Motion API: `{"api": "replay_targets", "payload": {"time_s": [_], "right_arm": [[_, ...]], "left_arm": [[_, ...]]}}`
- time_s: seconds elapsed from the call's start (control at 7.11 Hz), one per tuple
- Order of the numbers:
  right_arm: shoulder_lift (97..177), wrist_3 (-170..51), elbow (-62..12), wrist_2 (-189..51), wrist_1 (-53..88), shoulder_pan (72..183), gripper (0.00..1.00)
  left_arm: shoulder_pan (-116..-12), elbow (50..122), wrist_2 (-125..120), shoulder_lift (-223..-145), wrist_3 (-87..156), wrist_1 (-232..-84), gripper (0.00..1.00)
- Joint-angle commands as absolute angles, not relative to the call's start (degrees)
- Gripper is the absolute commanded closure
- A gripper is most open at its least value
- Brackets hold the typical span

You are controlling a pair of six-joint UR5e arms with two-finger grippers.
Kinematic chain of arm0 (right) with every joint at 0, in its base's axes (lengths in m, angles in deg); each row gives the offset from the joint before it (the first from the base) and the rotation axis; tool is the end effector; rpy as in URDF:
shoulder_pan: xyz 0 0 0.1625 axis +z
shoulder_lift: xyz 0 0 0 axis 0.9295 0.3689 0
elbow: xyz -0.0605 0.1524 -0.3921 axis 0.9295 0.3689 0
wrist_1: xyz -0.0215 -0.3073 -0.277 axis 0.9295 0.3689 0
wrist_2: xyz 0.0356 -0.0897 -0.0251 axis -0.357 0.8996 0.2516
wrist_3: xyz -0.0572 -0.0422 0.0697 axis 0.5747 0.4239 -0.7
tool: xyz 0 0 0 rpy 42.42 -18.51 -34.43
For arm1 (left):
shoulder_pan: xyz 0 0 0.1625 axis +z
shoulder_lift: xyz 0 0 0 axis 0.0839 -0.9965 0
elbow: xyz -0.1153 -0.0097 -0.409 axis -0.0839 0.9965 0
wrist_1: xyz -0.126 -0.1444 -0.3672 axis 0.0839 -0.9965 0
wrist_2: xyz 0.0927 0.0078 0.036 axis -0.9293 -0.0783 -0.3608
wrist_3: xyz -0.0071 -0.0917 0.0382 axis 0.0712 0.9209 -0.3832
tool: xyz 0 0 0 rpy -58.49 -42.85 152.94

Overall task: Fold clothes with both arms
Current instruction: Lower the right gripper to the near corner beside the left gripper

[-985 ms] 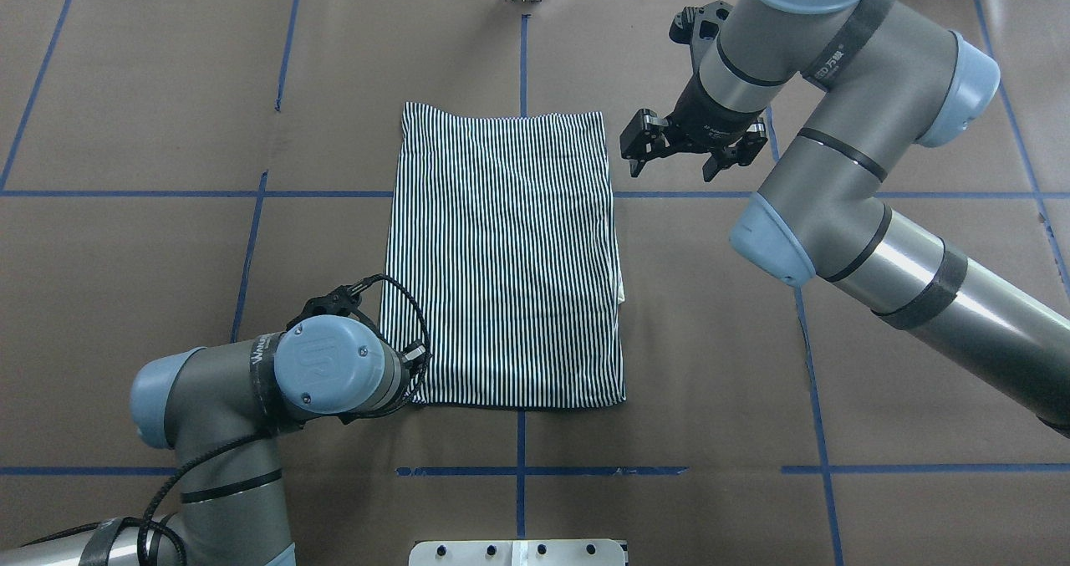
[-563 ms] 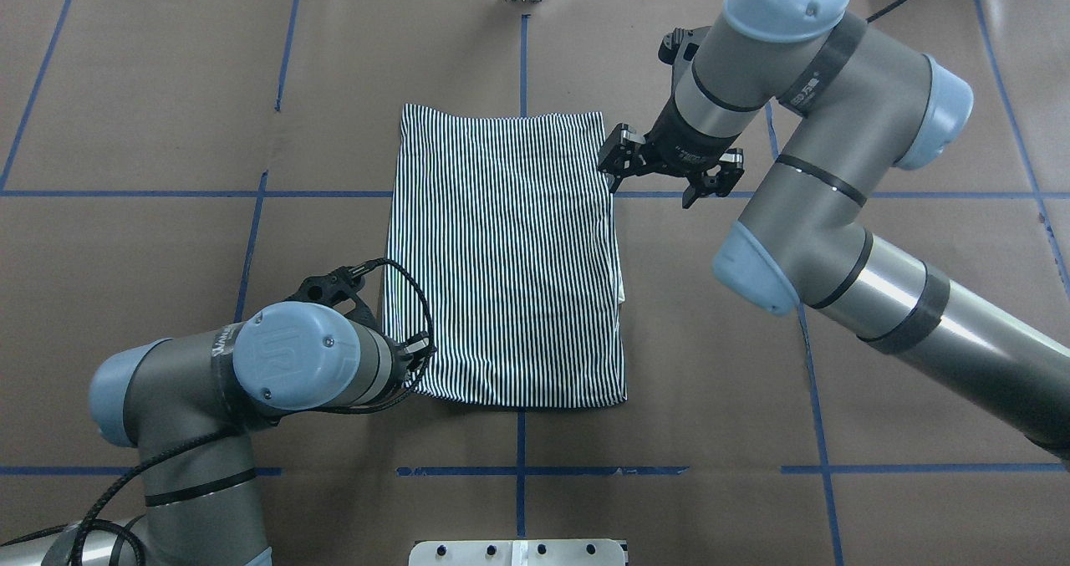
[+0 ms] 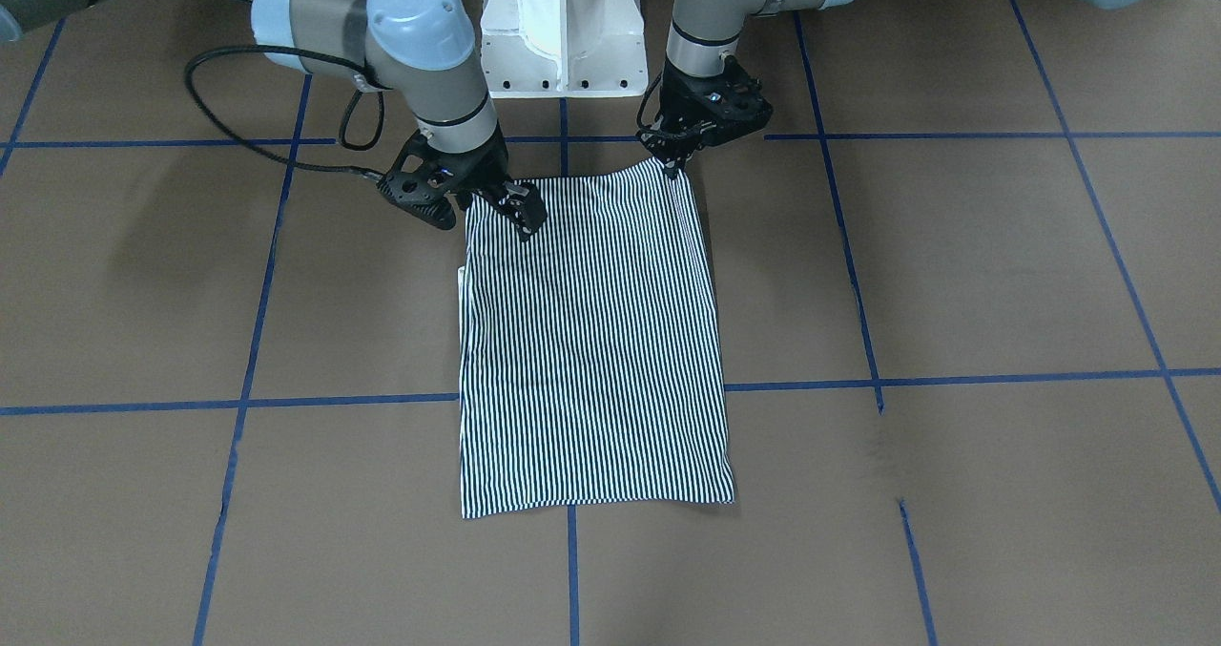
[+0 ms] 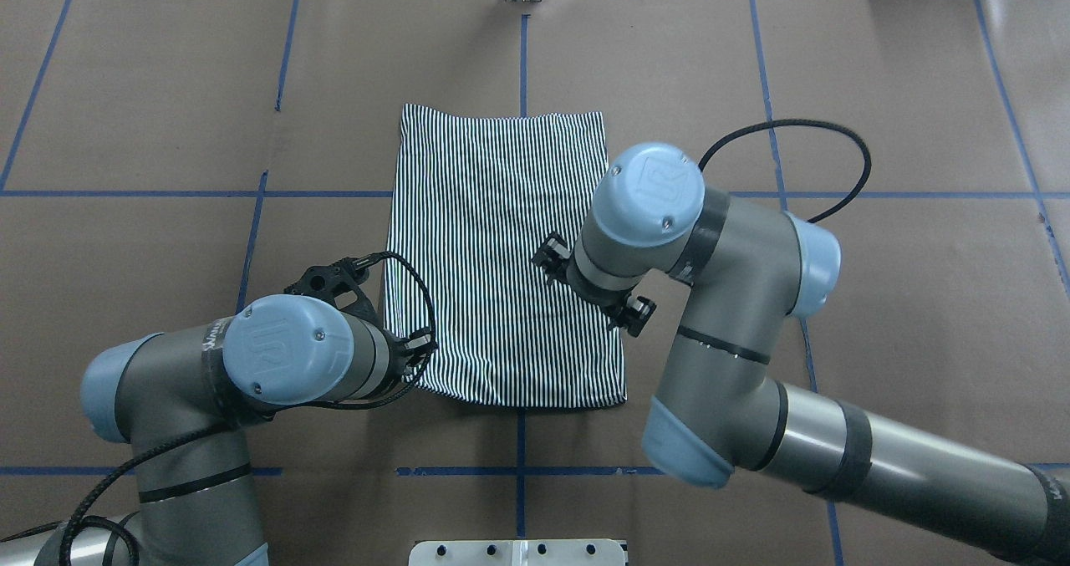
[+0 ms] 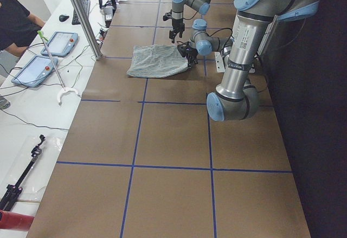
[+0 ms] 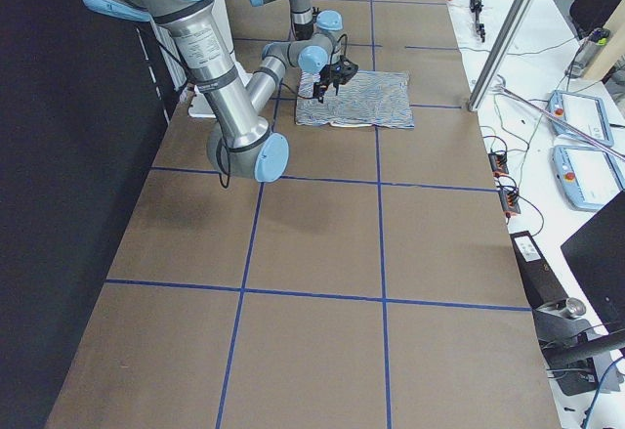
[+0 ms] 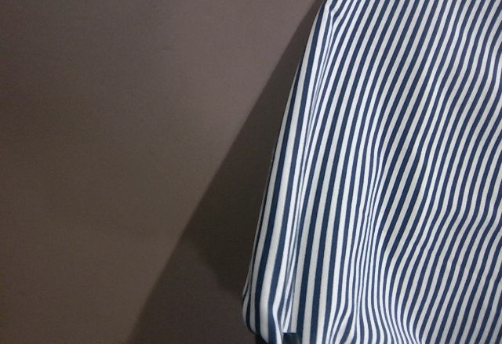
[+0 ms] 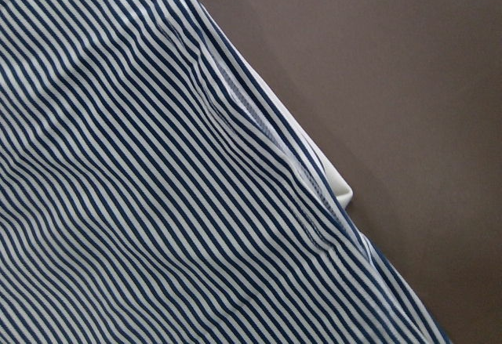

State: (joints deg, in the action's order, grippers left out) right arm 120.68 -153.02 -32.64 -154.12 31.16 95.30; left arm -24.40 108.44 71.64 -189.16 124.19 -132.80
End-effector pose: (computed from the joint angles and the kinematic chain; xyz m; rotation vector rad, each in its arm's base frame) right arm -0.5402 -0.3901 0.2102 -0.2493 -0.8313 0.6441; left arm 0.5063 -0.3107 0.2448 -0.0599 0.8725 -0.5144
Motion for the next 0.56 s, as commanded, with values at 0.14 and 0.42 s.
{"api": "replay_targets", "payload": {"time_s": [0.14,0.42], "right_arm": [[120.22,-168.99,-31.13,-145.39,29.93,86.84,0.00],[119.96,-170.85,-28.93,-142.30,30.01,85.23,0.00]], "left_arm": [[-24.42,108.45,71.63,-189.17,124.09,-132.84,1.00],[-24.50,108.53,71.63,-189.17,124.18,-132.84,1.00]]}}
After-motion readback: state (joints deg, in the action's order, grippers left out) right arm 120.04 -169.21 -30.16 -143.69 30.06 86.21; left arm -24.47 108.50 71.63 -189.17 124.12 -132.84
